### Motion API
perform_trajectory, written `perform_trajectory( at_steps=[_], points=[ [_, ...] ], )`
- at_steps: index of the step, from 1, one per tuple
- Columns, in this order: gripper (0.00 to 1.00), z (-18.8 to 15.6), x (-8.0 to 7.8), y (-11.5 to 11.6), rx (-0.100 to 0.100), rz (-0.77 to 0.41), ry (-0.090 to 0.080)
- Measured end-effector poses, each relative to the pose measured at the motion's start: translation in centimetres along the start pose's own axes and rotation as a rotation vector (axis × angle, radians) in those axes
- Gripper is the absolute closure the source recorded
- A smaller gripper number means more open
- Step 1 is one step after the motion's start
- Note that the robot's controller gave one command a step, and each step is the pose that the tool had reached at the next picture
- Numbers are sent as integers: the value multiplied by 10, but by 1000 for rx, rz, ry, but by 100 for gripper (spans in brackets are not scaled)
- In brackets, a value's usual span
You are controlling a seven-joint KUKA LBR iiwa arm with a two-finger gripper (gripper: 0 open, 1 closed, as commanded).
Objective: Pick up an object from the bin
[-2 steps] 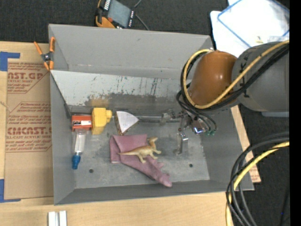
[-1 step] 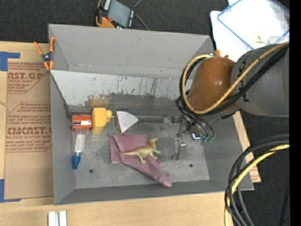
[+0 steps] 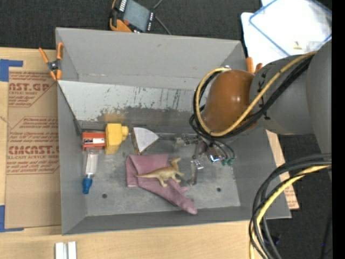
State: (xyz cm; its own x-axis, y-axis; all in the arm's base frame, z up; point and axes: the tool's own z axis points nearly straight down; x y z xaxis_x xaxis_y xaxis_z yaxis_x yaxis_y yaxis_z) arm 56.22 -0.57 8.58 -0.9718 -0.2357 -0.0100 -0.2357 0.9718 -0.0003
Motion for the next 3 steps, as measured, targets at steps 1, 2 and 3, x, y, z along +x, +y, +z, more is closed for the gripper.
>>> perform_trajectory(
  at_steps=[1,2,3],
  points=[
    [0,-33,9,2,0,104,1],
    [0,-43,10,16,-1,-3,-1],
    [0,8,21,47,0,120,-3]
  ],
)
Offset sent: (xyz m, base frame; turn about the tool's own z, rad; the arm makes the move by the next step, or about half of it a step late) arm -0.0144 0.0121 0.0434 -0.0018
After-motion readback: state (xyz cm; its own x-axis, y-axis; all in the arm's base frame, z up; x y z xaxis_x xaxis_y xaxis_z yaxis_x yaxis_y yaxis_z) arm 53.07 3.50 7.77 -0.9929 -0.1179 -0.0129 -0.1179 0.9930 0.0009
